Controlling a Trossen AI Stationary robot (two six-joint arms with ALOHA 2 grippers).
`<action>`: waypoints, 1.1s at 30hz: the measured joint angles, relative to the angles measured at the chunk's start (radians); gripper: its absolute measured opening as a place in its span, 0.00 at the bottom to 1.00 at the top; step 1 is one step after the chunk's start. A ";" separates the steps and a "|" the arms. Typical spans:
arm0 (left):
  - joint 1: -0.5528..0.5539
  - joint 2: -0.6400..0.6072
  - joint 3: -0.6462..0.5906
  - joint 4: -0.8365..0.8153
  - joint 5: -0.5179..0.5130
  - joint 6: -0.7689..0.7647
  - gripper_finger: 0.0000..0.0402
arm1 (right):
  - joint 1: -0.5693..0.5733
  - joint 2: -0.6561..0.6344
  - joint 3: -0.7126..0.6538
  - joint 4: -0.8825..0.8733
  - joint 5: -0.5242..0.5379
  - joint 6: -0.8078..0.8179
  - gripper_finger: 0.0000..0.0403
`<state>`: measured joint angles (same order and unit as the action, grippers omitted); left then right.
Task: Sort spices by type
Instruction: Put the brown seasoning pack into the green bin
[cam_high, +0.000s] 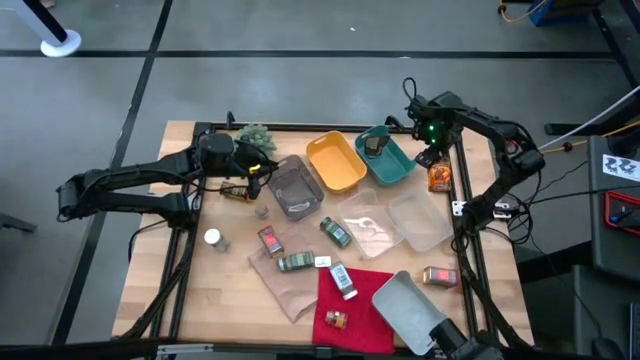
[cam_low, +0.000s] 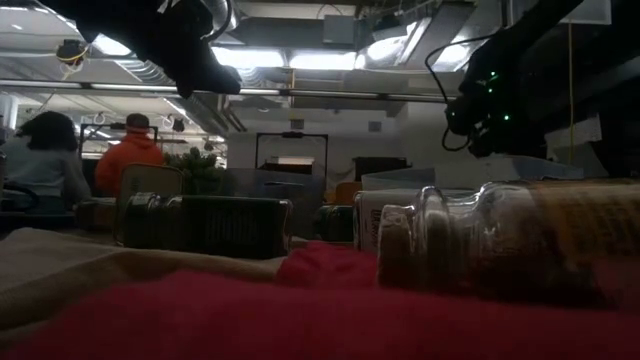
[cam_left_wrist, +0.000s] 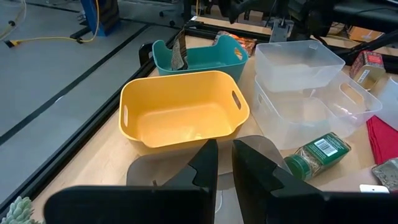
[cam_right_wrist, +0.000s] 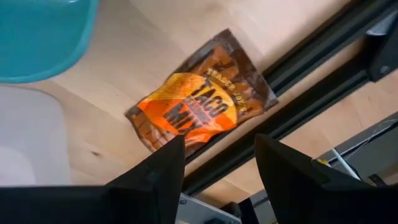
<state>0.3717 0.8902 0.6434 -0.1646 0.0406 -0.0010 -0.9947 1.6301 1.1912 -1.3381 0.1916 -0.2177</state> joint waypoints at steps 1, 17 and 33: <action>0.000 0.000 0.000 0.001 0.000 0.000 0.08 | 0.000 0.001 0.000 0.003 0.000 0.003 0.48; 0.000 0.000 0.001 -0.001 0.000 -0.003 0.08 | 0.000 -0.001 0.000 0.144 0.026 0.349 0.48; 0.000 0.001 0.001 -0.003 0.000 0.000 0.08 | 0.000 0.008 -0.001 0.168 0.033 0.529 0.48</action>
<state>0.3717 0.8909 0.6441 -0.1680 0.0406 -0.0013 -0.9943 1.6386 1.1904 -1.1704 0.2243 0.3118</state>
